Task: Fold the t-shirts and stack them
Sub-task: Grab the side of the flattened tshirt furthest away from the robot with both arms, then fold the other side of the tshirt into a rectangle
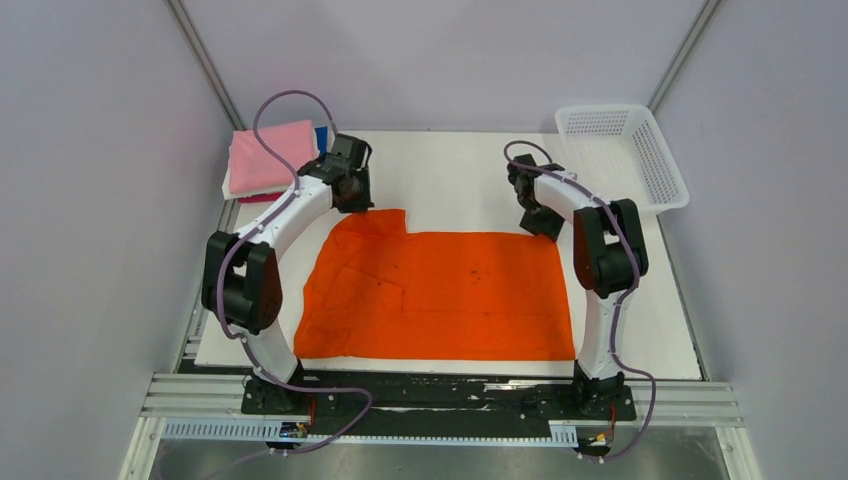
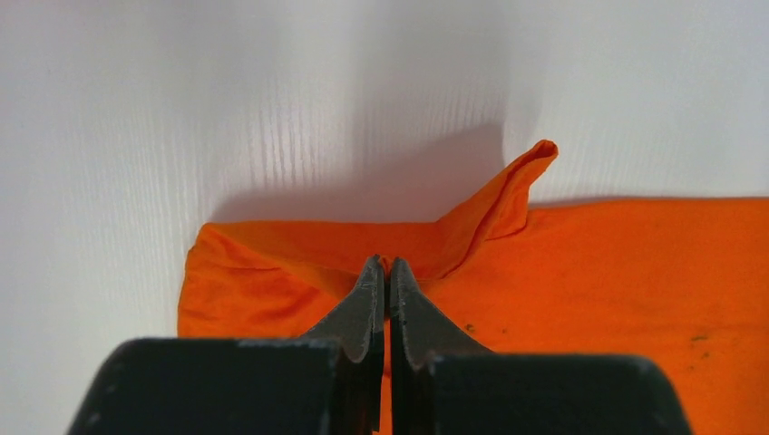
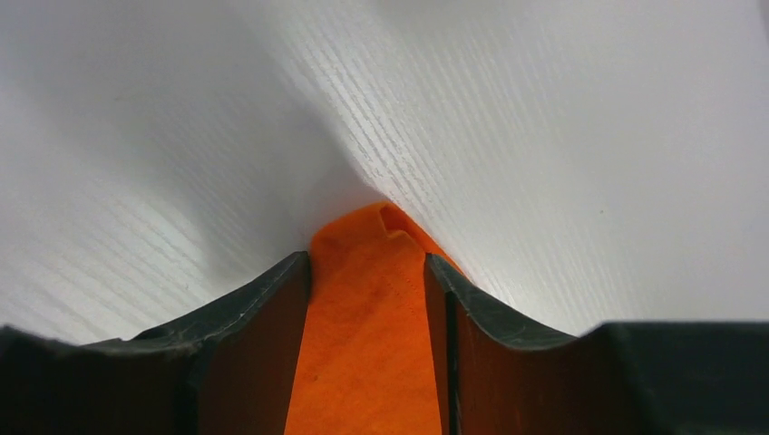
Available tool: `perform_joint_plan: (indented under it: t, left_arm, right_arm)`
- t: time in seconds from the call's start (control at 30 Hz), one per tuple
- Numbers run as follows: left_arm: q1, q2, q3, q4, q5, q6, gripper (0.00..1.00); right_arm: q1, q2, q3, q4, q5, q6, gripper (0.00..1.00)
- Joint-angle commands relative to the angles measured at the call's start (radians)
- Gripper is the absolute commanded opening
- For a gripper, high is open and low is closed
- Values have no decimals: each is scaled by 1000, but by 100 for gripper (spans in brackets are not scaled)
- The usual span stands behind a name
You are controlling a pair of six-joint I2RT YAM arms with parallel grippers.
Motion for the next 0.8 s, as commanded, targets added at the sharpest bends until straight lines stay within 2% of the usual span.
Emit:
perform_joint_plan:
  t: [0.0,0.33,0.4,0.77]
  left_arm:
    - [-7,-68,-20,27,-7,-20,0]
    - [-12,-112,-41,22,3,-13,0]
    - [-15,-127,-54,22,7,-15,0]
    - [-53,-294,-201,10,33,-47,0]
  right_arm:
    - [-19,-24,-34,-18,29,26,47]
    - [-19,-58,-33,61,-1,-16,12]
    - [-16,-78,-40,79,-10,-30,2]
    - [40,-326,-247,151,-63,-61,0]
